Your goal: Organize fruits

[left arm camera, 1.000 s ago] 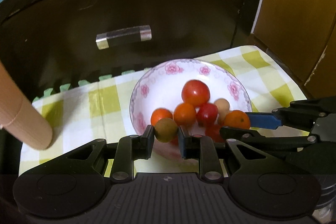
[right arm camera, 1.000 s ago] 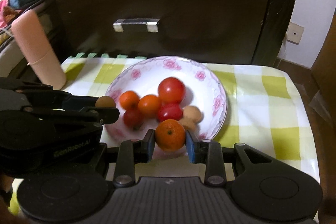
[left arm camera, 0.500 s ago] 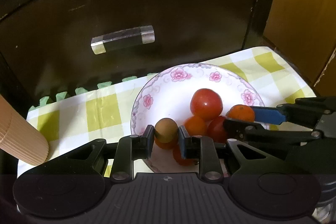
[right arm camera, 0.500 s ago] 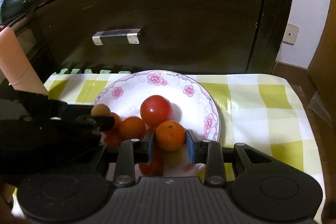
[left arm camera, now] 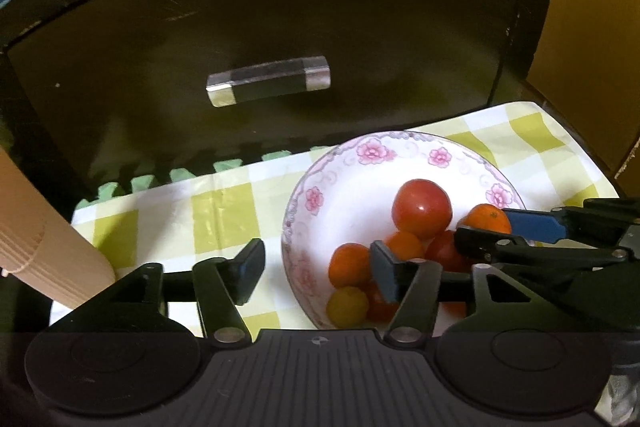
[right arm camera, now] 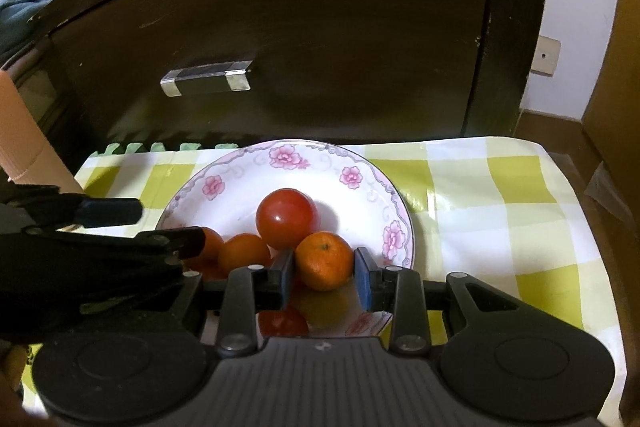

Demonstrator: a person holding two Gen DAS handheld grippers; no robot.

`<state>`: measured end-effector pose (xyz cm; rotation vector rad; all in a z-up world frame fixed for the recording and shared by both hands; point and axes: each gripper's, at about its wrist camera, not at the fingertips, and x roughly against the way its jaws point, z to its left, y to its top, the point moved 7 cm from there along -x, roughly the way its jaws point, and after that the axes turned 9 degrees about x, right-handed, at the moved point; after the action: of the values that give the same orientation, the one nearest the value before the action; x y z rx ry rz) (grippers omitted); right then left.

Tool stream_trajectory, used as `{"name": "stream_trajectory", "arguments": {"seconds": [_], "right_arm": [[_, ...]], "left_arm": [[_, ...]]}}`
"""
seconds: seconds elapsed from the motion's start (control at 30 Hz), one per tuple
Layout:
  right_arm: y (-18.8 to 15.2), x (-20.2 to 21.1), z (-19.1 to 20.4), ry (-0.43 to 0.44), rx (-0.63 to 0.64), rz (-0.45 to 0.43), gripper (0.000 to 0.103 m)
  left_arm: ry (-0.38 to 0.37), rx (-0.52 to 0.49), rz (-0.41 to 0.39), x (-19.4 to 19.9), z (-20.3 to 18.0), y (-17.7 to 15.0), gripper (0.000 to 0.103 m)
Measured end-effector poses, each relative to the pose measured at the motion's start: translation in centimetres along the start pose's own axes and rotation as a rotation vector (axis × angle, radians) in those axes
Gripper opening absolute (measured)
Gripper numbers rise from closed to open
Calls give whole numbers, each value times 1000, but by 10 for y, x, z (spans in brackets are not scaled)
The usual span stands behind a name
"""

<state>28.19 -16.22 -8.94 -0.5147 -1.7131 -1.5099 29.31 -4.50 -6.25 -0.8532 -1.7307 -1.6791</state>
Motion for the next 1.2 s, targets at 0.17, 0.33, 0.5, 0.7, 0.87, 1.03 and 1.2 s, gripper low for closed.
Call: {"name": "stream_trajectory", "arguments": {"seconds": [0.17, 0.33, 0.5, 0.7, 0.87, 1.03, 1.2], "right_arm": [[2, 1, -1, -10, -10, -5, 31], [5, 5, -2, -11, -15, -13, 36], [6, 14, -2, -8, -32, -36, 42], [7, 26, -1, -26, -33, -57, 43], [-1, 45, 5, -27, -28, -62, 44], [-13, 72, 16, -19, -14, -74, 44], [-24, 107, 25, -13, -7, -108, 45]], "left_arm": [[24, 6, -20, 5, 4, 3, 79], [42, 23, -36, 11, 10, 5, 88], [51, 45, -50, 19, 16, 4, 94], [69, 57, -78, 34, 21, 0, 103], [77, 106, -81, 48, 28, -6, 103], [92, 113, -94, 69, 33, -17, 103], [158, 60, -143, 100, 33, -30, 103]]}}
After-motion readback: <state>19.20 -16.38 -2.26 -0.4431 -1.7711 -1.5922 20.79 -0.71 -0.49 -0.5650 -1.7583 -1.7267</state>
